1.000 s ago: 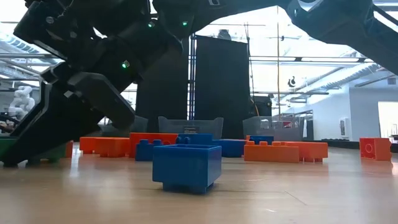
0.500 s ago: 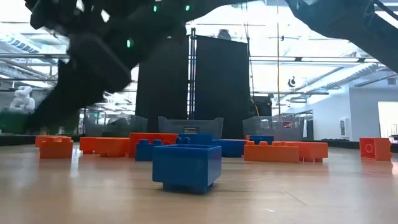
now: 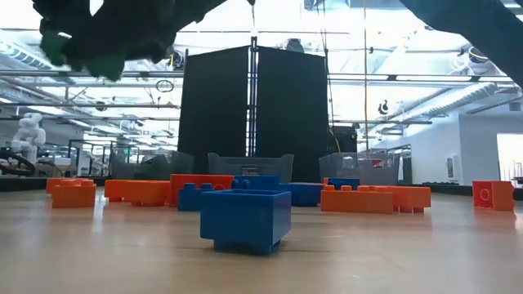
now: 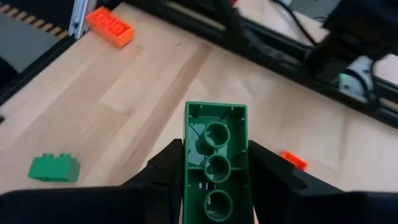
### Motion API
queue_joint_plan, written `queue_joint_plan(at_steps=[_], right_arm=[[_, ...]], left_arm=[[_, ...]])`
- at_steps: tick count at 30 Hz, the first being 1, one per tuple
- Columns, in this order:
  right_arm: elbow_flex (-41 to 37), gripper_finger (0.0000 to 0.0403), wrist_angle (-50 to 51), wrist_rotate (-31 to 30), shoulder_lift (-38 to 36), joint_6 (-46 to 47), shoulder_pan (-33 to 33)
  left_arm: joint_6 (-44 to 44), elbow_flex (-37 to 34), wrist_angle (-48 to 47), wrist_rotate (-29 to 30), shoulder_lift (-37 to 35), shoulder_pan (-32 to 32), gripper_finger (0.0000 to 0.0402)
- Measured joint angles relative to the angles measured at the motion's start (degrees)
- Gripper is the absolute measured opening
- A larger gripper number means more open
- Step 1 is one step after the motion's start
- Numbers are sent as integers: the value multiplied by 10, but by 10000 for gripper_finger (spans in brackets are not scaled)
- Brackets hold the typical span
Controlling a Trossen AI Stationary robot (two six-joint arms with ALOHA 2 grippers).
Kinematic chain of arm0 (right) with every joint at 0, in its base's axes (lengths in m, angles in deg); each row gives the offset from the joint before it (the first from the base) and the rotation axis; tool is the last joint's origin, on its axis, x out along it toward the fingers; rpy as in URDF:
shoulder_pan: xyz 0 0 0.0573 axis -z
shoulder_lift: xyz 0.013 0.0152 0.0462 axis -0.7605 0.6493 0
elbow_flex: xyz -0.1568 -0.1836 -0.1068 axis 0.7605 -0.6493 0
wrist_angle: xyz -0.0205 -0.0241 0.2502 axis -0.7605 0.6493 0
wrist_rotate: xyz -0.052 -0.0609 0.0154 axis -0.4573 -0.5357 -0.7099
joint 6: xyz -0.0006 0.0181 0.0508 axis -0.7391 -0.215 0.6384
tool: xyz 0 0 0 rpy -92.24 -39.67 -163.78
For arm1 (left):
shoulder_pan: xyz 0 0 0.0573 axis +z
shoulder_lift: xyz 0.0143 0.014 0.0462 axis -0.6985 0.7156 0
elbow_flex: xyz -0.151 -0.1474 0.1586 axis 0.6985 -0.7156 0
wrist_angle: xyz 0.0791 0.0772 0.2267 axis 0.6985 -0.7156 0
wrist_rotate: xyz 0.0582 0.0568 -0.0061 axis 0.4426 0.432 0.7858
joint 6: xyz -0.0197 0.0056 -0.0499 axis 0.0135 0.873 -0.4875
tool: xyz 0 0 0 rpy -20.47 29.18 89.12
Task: Sort blocks
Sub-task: Put the green game piece into the left black bin
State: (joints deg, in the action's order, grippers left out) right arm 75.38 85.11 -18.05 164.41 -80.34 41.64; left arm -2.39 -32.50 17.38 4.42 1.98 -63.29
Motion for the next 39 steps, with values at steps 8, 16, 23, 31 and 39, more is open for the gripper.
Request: queue_joint_plan(at_steps=[8,16,23,31,39], right_arm=[[0,123,-2,0,-34,41,17],[0,123,-13,-1,-32,66,43],[0,123,-71,-63,-29,94,93],[0,123,-187,-71,-29,149,164],[1,123,-315,-93,-9,233,227]], left_arm=[[0,0,0,-1,0,0,0],[0,0,-2,-3,0,0,0],[1,0,-2,-3,0,0,0],[1,0,-2,-2,0,0,0],[1,0,-2,6,0,0,0]])
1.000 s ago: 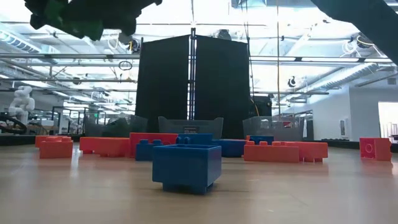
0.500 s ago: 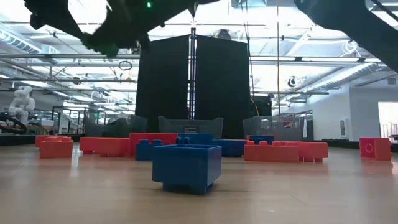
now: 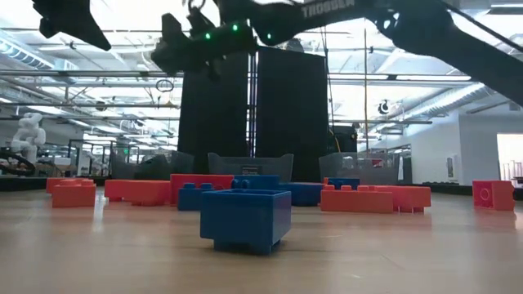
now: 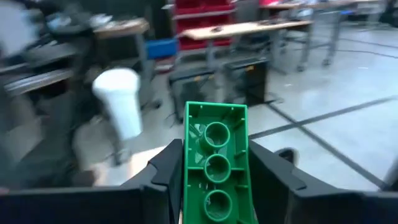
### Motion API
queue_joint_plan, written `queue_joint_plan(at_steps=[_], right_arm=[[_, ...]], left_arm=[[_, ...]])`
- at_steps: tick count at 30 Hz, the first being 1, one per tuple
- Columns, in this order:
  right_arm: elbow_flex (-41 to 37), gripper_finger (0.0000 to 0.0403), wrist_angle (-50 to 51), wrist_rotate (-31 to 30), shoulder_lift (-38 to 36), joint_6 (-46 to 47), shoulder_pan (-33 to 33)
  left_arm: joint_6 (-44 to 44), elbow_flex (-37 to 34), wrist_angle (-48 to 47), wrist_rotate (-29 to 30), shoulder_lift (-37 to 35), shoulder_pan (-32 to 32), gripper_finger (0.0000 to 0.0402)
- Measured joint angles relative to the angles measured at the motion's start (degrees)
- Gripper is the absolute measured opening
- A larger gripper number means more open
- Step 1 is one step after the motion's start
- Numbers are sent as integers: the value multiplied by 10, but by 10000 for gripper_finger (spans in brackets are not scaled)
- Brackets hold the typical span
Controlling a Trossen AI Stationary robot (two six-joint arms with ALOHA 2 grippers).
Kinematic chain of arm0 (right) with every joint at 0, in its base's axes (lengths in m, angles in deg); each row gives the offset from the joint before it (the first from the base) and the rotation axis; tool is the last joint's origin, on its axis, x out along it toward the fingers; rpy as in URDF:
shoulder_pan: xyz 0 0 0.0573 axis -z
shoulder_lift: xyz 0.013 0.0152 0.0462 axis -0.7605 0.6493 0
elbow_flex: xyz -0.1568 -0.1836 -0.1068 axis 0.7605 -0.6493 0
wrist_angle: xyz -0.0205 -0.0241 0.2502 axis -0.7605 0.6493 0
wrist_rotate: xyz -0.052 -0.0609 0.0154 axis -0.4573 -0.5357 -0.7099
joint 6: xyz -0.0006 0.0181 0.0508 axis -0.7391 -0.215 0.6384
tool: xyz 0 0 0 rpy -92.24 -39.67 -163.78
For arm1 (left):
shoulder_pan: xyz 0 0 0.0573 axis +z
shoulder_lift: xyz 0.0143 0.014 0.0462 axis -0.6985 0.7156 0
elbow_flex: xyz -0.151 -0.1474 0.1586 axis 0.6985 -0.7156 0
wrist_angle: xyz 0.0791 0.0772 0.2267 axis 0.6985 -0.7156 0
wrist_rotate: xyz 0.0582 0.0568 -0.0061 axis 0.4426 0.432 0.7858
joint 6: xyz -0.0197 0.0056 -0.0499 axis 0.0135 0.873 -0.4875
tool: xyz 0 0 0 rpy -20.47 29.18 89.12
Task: Sort blocks
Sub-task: Put the green game piece into the left black bin
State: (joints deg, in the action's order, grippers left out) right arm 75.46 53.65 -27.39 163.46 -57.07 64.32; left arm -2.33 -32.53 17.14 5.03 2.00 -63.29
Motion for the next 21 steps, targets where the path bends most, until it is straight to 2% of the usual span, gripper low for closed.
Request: queue_joint_plan(at_steps=[2,10,17,21], right_arm=[[0,123,-29,-20,11,11,12],[0,123,-96,-31,48,90,51],[0,123,-144,-37,92,207,59],[0,123,-171,-61,113,273,58]], left_arm=[[0,0,-1,2,0,0,0],[0,0,-3,16,-1,0,0],[0,0,-4,31,-1,0,0],[0,0,-5,34,-1,0,0]])
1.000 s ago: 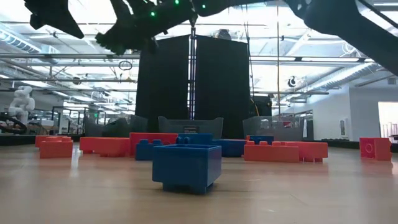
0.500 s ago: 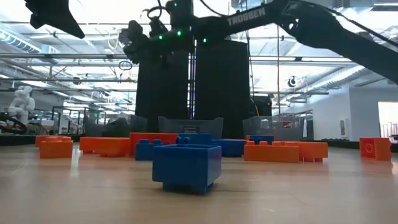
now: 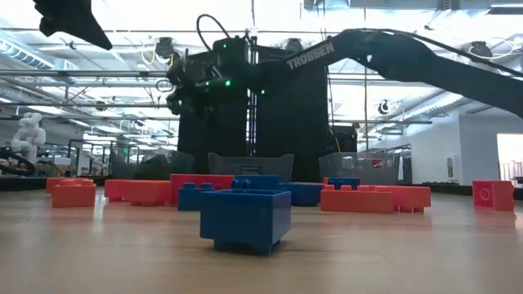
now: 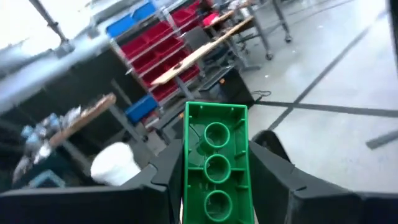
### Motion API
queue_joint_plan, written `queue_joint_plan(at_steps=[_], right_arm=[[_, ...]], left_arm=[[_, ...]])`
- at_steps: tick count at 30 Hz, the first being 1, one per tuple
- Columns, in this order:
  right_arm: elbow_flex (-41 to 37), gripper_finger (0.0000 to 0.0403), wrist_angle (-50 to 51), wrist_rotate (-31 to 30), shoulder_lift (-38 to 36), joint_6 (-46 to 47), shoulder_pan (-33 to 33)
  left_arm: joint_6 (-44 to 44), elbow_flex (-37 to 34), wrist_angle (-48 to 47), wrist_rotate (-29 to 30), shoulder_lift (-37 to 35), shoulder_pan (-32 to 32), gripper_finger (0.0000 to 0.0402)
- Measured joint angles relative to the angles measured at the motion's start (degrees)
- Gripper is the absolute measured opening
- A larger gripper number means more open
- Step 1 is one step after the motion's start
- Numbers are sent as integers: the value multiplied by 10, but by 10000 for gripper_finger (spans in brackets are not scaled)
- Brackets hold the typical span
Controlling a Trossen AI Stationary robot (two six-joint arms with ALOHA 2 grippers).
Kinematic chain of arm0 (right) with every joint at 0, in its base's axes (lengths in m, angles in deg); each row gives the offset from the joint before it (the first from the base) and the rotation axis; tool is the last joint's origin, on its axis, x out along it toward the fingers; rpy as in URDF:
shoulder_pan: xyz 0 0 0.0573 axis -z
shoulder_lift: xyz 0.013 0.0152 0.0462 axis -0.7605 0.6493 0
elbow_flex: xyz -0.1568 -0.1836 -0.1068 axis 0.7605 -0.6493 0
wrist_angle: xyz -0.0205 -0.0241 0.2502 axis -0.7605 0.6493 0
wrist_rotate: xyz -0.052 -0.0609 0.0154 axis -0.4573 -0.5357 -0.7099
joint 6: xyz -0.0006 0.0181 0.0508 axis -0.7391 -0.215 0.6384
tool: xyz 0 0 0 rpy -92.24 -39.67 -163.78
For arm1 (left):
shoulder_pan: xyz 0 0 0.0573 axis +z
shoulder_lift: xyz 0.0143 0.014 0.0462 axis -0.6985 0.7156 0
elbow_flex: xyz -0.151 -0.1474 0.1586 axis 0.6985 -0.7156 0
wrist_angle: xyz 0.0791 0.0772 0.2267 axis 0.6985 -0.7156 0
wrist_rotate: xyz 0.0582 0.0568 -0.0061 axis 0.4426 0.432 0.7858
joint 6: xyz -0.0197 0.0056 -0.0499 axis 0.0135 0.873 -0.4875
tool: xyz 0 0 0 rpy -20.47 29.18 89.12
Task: Sort blocks
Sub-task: Put the green game piece into the left black bin
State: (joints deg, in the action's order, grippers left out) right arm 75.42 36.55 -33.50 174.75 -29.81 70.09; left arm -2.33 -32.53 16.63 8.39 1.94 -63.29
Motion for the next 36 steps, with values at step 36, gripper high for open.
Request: queue_joint_plan(at_steps=[36], right_arm=[[0,123,110,14,23,70,-43]], left_arm=[[-1,0,-12,19,0,0,0]])
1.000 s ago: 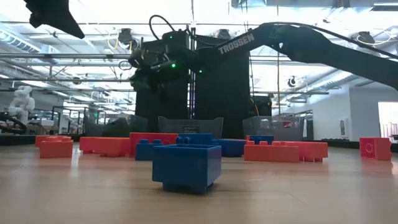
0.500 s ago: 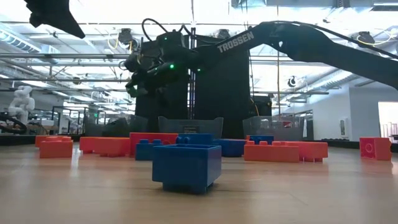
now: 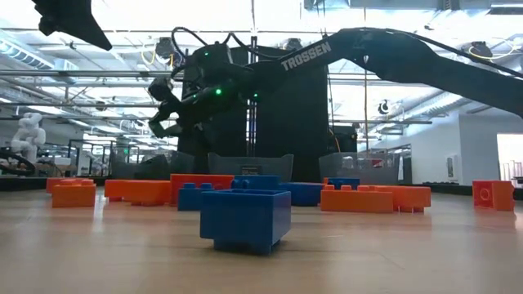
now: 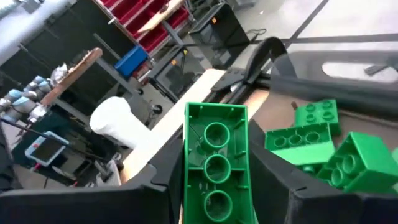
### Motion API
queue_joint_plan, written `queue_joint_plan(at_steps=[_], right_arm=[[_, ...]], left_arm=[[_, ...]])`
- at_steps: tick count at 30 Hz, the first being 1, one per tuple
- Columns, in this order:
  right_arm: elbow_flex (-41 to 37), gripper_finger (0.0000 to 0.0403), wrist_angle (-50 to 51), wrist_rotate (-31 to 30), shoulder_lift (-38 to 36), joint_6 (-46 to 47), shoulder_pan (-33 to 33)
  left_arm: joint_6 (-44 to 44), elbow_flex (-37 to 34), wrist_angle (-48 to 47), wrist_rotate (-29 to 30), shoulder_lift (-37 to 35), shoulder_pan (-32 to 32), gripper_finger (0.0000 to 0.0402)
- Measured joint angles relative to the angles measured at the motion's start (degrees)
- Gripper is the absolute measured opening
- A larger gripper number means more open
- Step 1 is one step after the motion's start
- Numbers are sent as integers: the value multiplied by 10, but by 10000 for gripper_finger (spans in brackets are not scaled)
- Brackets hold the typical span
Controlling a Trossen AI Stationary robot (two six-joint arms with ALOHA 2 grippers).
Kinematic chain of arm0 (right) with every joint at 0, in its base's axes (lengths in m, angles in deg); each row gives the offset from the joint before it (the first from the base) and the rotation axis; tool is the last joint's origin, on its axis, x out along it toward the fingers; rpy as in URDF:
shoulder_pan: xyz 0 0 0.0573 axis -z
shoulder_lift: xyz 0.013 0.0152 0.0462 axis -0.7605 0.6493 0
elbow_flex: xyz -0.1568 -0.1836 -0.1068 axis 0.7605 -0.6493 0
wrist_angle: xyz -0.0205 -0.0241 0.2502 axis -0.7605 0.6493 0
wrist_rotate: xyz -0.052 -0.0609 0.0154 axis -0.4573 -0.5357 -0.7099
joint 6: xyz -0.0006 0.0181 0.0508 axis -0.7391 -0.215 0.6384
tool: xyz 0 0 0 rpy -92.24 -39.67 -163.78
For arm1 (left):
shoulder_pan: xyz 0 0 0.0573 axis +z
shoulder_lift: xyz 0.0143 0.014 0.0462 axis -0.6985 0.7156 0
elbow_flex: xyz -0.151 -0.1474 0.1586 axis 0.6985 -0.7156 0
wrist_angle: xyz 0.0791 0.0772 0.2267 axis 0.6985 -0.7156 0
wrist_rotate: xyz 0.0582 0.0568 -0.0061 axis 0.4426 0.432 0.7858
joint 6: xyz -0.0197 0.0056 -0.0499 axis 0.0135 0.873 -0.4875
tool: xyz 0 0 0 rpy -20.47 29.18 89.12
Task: Sort blocks
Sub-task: Put the green game piece into the left black bin
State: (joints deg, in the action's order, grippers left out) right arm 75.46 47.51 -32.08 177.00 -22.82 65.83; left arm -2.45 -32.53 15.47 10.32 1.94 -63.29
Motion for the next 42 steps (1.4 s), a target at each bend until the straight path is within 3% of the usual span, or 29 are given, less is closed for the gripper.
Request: queue_joint_plan(at_steps=[14,22,42], right_arm=[[1,131,3,-9,12,-30,-4],[-1,159,-14,-5,16,-97,-5],[-1,175,-40,-5,9,-240,-18]], left_arm=[[0,0,0,0,0,0,0],[1,0,0,0,0,0,0],[1,0,-1,0,0,0,0]])
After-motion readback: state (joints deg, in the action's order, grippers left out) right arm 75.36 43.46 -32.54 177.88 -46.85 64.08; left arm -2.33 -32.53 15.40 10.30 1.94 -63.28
